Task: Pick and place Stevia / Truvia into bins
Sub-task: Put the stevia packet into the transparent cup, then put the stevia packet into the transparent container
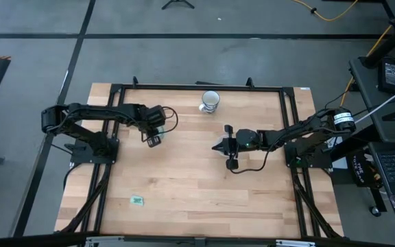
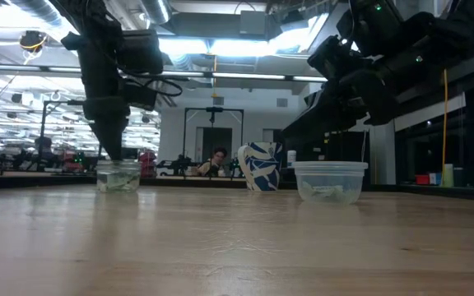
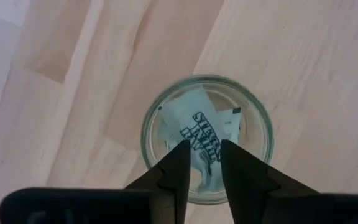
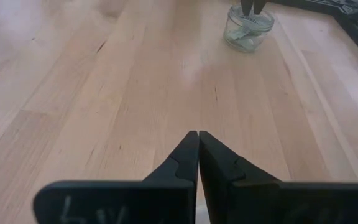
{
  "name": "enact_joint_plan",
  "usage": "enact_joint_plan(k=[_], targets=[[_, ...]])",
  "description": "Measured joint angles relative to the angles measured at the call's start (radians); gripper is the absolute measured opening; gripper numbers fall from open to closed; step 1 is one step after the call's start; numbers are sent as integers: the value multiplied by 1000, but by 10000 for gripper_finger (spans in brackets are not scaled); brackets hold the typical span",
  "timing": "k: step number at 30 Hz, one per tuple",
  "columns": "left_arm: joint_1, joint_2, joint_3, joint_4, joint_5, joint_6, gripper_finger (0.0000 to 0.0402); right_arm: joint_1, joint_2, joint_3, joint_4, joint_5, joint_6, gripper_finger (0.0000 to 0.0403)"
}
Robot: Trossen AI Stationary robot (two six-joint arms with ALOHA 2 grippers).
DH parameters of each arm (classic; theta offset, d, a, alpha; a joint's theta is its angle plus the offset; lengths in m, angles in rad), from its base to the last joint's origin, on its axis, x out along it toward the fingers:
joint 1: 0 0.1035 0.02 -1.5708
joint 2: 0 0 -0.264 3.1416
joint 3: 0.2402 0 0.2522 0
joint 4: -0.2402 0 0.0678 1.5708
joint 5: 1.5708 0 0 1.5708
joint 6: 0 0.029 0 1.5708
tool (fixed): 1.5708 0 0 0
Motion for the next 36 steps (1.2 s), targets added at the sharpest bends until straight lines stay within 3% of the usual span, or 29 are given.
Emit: enact_joint_plan(k=[15,22,28,36], targets=[[-23,-1,160,-107,1,15,87,3,0,0,0,-6,1,16],[-127,-5,193,-153,2,66,53,3,0,0,0,-52,5,16],[-209,-87,193,-184,-18,64,7,6,0,0,0,-52,22,16],[-327,-278,120,-56,-47,-28,2,49,0,0,22,-51,-6,16]])
